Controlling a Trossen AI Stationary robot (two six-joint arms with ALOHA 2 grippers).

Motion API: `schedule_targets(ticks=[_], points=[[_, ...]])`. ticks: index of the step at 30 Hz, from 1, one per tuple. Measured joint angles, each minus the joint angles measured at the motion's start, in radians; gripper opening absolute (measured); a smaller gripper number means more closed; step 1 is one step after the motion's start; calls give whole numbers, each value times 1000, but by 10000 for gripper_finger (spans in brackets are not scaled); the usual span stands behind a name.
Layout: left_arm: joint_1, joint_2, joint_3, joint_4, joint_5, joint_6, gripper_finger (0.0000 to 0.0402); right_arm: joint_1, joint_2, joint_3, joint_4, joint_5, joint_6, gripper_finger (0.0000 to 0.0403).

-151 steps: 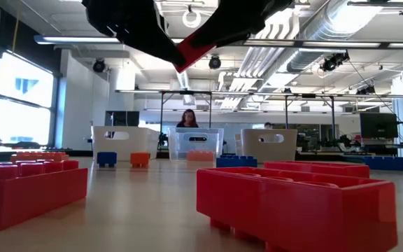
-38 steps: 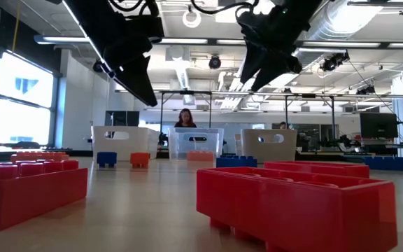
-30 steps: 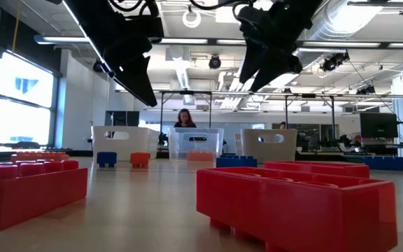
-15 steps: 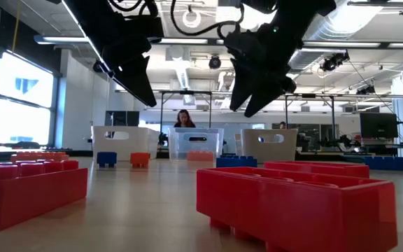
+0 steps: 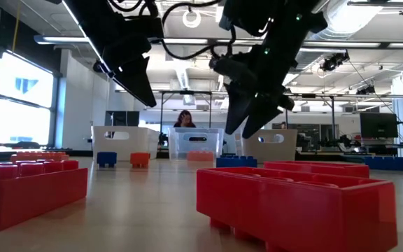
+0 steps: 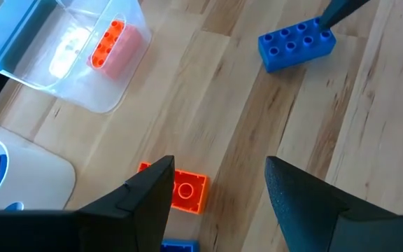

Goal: Sort & place blocks by color
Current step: Put the blue game piece into the white bin

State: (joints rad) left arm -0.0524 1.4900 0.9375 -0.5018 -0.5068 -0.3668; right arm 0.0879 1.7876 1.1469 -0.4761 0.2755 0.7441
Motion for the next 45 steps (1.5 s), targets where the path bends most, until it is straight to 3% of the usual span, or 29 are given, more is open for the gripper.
schedule_targets(ticks=[20,24,30,37,45], points=[[0,0,0,4,0,0,211,7,124,0,12,-40,21,227],[0,0,0,4,0,0,211,7,130,0,-6,-36,44,200],[0,0,0,6,1,-1,211,8,129,2,-14,-31,30,111],[16,0,0,6,15,-46,211,27,117,0,-24,-22,-26,111],[94,0,0,6,137,-72,211,70,35,-1,-21,47,-48,111]])
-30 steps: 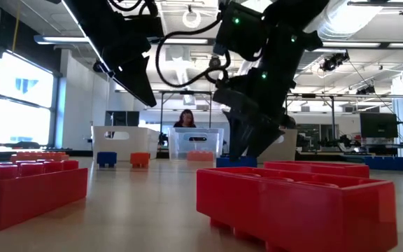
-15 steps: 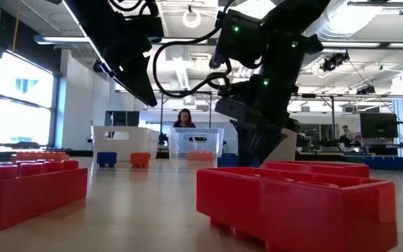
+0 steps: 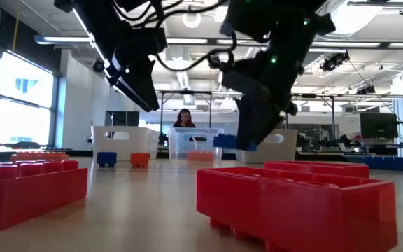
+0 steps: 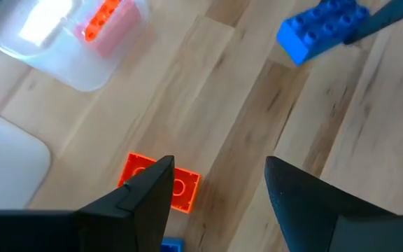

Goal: Sort & place blocks by color
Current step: Put the blue game piece into the white bin

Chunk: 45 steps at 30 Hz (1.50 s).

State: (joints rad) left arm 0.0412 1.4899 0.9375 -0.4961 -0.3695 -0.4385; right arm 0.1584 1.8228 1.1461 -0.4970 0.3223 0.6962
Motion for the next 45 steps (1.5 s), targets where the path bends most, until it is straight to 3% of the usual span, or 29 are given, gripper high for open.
schedule_targets(ticks=[4,13,17,34,45], points=[[42,0,0,23,96,-4,211,29,-24,0,30,29,-67,111],[132,0,0,176,464,48,211,67,-37,0,99,103,-255,111],[160,0,0,210,571,44,211,82,-37,0,117,172,-323,111],[168,0,0,274,582,-131,211,92,-37,1,300,289,-621,111],[168,0,0,294,594,-137,211,96,-37,1,415,337,-771,111]])
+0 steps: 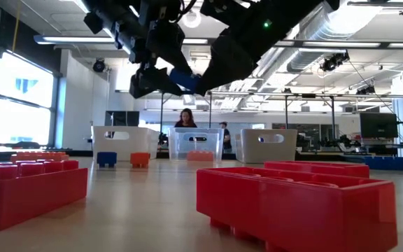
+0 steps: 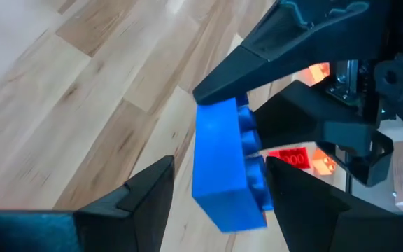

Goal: Sort & place blocks by color
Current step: Put the blue game piece into the white bin

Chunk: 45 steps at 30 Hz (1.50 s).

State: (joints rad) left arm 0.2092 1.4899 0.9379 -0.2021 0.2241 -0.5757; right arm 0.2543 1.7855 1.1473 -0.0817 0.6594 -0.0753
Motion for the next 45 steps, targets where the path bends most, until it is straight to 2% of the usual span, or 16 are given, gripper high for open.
schedule_targets(ticks=[13,22,26,28,33,36,41,45], points=[[0,0,0,50,1,3,201,2,0,0,4,26,-38,111],[1,0,0,49,2,64,105,2,0,0,-2,42,-46,111],[1,0,0,50,-10,91,78,2,0,0,-8,58,-55,111],[1,0,0,49,-16,113,73,2,0,0,-8,64,-48,130],[-1,0,0,34,-33,189,66,3,0,0,-6,64,-7,210],[-1,0,0,-7,-90,221,66,4,0,0,-12,63,42,244],[4,0,0,-113,-244,291,66,9,0,1,-62,65,124,258],[20,-2,0,-161,-329,326,67,21,0,1,-98,65,197,260]])
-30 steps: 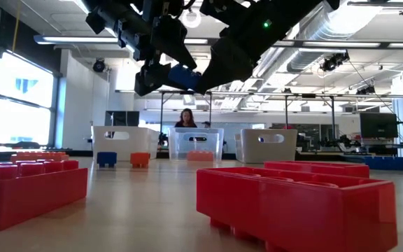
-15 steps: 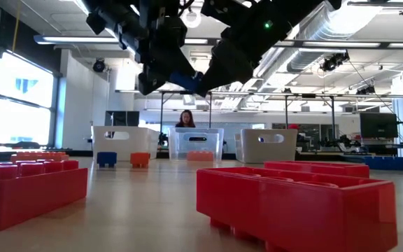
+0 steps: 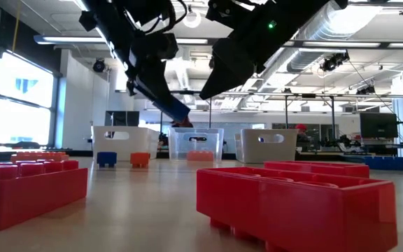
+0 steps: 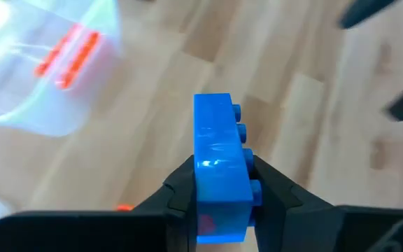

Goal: Sort & place blocks by color
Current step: Put the blue game piece into the white bin

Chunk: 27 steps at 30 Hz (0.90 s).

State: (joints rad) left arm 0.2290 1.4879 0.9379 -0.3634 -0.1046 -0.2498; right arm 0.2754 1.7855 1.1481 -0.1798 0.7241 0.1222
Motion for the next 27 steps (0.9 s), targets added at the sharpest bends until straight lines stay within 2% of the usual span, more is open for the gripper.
schedule_targets(ticks=[6,12,19,27], points=[[35,-58,0,-64,-193,63,66,23,0,0,-46,-13,115,261],[86,-124,0,-154,-397,79,67,36,0,0,-98,-80,224,261],[156,-135,0,-238,-512,89,67,35,0,0,-176,-187,351,261],[273,-134,0,-267,-481,89,66,35,0,0,-195,-324,423,261]])
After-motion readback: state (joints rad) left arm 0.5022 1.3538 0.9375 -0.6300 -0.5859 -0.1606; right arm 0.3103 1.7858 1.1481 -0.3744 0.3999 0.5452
